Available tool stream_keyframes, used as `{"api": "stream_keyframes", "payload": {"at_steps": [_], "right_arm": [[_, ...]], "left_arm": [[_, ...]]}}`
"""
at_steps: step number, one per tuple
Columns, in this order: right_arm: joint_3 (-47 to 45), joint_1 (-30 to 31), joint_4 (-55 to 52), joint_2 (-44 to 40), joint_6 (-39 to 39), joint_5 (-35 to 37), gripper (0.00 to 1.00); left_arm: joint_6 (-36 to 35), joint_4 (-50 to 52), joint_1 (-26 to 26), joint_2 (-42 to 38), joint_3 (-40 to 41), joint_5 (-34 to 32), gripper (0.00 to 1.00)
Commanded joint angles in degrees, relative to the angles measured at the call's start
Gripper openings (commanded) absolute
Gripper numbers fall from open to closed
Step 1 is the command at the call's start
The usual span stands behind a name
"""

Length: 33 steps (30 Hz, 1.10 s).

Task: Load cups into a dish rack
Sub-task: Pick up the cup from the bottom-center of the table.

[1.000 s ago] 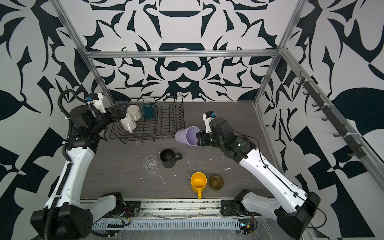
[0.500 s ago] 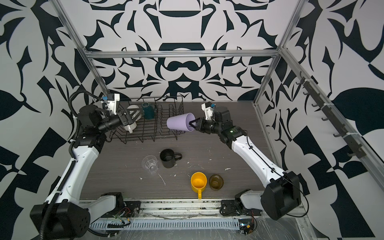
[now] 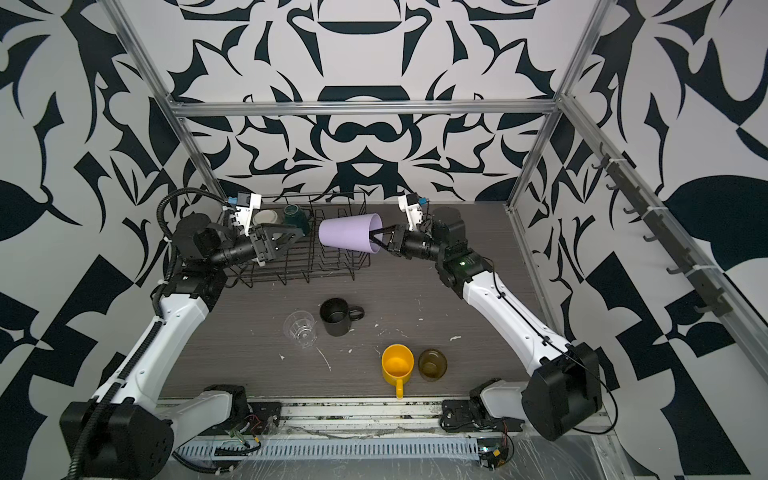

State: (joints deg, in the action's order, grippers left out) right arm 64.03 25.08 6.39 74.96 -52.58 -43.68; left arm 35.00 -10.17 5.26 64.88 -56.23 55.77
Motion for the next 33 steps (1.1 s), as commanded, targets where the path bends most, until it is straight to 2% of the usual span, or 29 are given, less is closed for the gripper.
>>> {"api": "stream_keyframes", "payload": {"at_steps": [1, 10, 25, 33], "right_arm": [[1.7, 1.9, 3.9, -1.8, -0.3, -1.9, 0.0], [4.3, 4.2, 2.8, 0.2, 0.5, -2.0, 0.0], [6.3, 5.7, 6.3, 3.4, -0.9, -4.6, 0.0], [6.7, 6.7, 8.4, 3.4, -2.3, -6.4, 0.0]], "left_arm": [[2.8, -5.5, 0.7, -1.3, 1.4, 4.0, 1.0], [9.4, -14.8, 1.8, -1.6, 2.8, 8.7, 0.99], [11.7, -18.3, 7.2, 0.1, 2.6, 11.9, 0.99], [10.7, -17.9, 7.8, 0.7, 2.5, 11.4, 0.99]]}}
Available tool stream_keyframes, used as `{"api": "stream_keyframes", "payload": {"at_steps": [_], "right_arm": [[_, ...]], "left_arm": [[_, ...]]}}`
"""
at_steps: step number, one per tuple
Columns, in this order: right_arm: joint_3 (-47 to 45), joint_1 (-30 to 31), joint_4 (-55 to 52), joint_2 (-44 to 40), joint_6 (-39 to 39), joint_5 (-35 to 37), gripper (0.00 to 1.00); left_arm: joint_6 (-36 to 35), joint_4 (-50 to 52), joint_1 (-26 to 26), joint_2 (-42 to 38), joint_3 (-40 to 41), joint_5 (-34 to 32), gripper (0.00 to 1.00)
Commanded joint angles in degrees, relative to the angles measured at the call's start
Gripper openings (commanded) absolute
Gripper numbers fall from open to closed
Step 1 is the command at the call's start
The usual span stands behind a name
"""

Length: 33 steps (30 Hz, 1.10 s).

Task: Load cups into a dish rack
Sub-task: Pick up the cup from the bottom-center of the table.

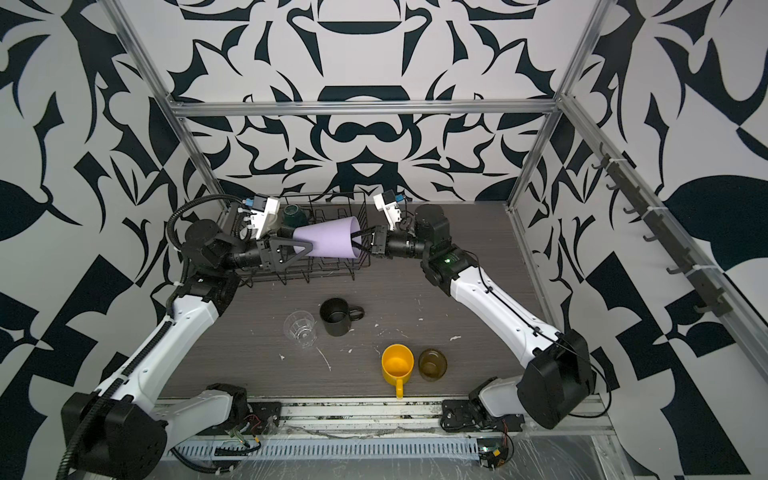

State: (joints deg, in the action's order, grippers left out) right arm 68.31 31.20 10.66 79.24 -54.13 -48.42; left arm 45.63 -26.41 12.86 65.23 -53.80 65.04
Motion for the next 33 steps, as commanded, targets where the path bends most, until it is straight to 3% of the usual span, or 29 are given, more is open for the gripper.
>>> {"api": "stream_keyframes", "payload": {"at_steps": [1, 6, 19, 33], "right_arm": [[2.4, 0.7, 4.1, -1.1, -0.6, -1.8, 0.0], [2.4, 1.2, 4.1, -1.1, -0.6, -2.1, 0.0], [1.9, 1.6, 10.7, 2.6, -4.9, -3.9, 0.0], [1.6, 1.7, 13.0, 4.8, -6.3, -3.8, 0.0]], "left_arm": [[-0.5, -0.9, 0.2, 0.3, -0.1, 2.1, 0.99], [-0.3, -1.4, 0.2, 1.4, -0.8, 2.6, 1.0], [9.0, -14.0, 0.4, 2.7, 0.3, 5.0, 0.95], [10.5, -15.8, 1.5, 3.1, -0.1, 6.3, 0.91]]}}
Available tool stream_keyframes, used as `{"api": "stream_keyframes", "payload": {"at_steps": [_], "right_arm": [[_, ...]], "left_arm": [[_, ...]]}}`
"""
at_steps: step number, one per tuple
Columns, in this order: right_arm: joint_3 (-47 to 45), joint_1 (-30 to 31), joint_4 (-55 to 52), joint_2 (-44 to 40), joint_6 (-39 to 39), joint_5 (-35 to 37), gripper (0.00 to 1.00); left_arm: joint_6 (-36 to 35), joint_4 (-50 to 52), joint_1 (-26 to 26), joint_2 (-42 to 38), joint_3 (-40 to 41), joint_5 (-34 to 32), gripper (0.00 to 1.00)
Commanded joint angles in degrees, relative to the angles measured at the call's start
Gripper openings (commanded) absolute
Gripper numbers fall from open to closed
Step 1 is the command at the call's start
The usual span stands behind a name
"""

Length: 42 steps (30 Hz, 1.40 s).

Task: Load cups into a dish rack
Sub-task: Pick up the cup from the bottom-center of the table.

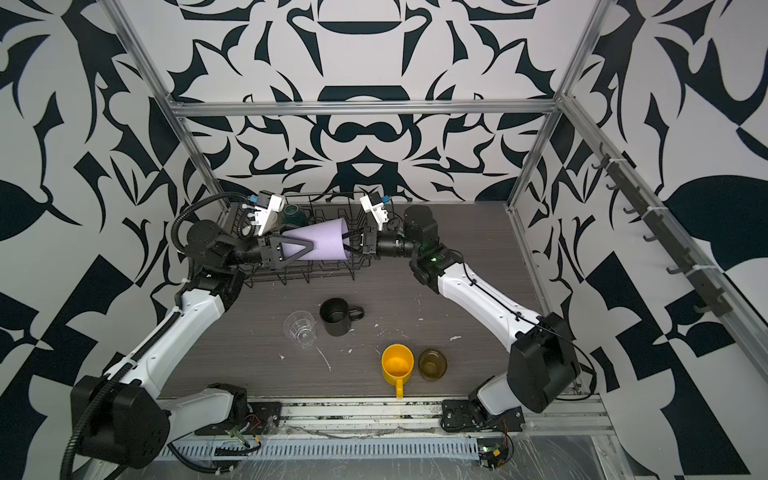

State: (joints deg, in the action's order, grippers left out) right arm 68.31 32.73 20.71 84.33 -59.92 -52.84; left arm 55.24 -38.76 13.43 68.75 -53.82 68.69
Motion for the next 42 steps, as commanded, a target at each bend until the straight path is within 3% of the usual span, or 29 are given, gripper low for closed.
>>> {"api": "stream_keyframes", "payload": {"at_steps": [1, 9, 12, 17, 23, 28, 32, 37, 42], "right_arm": [[1.4, 0.2, 3.1, -0.4, -0.5, 0.7, 0.0], [1.1, 0.2, 2.5, 0.7, -0.2, 2.1, 0.0], [1.1, 0.2, 0.9, 0.9, 0.5, 3.3, 0.01], [1.4, -0.1, -4.8, -0.4, 4.1, 6.0, 0.17], [1.1, -1.9, -11.5, -3.2, 7.3, 8.7, 0.39], [1.0, -3.9, -20.4, -7.0, 12.2, 13.2, 0.48], [0.4, -5.6, -31.1, -11.3, 17.6, 21.9, 0.54], [-1.2, -6.4, -39.9, -17.1, 23.0, 33.8, 0.66], [-2.2, -6.4, -44.8, -21.6, 27.3, 41.4, 0.78]], "left_arm": [[0.9, -3.4, 0.9, -0.5, -0.1, 2.8, 0.89], [1.1, -3.4, 1.1, -1.3, 0.0, 3.6, 0.74], [1.1, -3.3, 1.1, -1.3, -0.5, 3.6, 0.61], [1.2, -2.0, 1.1, -1.1, -2.0, 3.3, 0.38], [-2.4, 4.0, 1.1, -1.1, -3.9, 0.5, 0.03], [-13.8, 20.6, 1.1, -1.2, -8.7, -3.9, 0.0], [-23.8, 37.2, 1.1, 0.1, -15.3, -9.9, 0.0], [-28.3, 48.8, 1.2, 3.8, -22.6, -18.8, 0.0], [-29.5, 57.8, 1.2, 10.7, -30.1, -29.5, 0.0]]}}
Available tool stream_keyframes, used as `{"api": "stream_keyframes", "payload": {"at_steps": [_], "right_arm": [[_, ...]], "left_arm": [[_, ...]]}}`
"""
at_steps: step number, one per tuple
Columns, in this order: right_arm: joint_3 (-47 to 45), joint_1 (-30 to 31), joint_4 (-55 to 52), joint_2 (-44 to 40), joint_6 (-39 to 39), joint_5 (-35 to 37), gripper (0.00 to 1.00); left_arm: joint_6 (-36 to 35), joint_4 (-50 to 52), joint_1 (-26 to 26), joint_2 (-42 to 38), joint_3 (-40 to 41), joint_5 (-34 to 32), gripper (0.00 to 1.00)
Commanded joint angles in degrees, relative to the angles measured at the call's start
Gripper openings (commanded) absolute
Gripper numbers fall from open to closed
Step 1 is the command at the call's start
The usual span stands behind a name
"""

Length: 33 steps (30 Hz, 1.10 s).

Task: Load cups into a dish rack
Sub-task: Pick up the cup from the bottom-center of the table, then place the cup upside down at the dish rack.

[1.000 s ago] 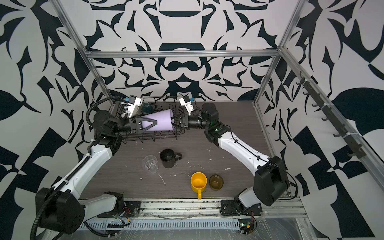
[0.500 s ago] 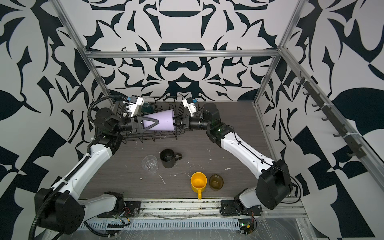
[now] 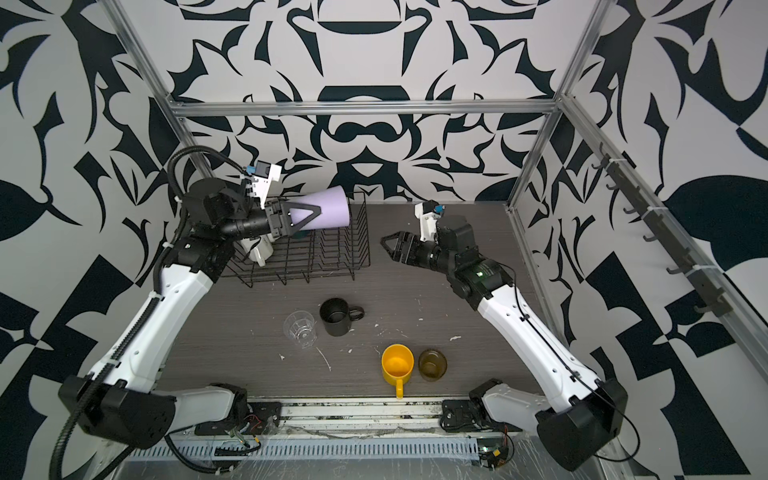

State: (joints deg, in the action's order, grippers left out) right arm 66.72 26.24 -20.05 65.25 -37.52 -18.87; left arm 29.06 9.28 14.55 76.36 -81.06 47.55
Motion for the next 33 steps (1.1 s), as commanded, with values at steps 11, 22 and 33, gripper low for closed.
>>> {"api": "stream_keyframes", "payload": {"at_steps": [11, 22, 33], "right_arm": [[-0.6, 0.1, -9.3, -5.6, 12.2, 13.2, 0.99], [-1.9, 0.1, -11.8, -6.8, 16.3, 14.8, 0.99], [-4.7, 0.1, -12.3, -8.2, 17.1, 15.4, 0.99]], "left_arm": [[-4.1, 23.6, 0.0, 20.4, -19.9, -23.9, 0.0], [-5.2, 33.5, 2.3, 36.2, -35.8, -41.0, 0.0], [-6.3, 38.5, 5.1, 47.2, -47.4, -50.5, 0.0]]}}
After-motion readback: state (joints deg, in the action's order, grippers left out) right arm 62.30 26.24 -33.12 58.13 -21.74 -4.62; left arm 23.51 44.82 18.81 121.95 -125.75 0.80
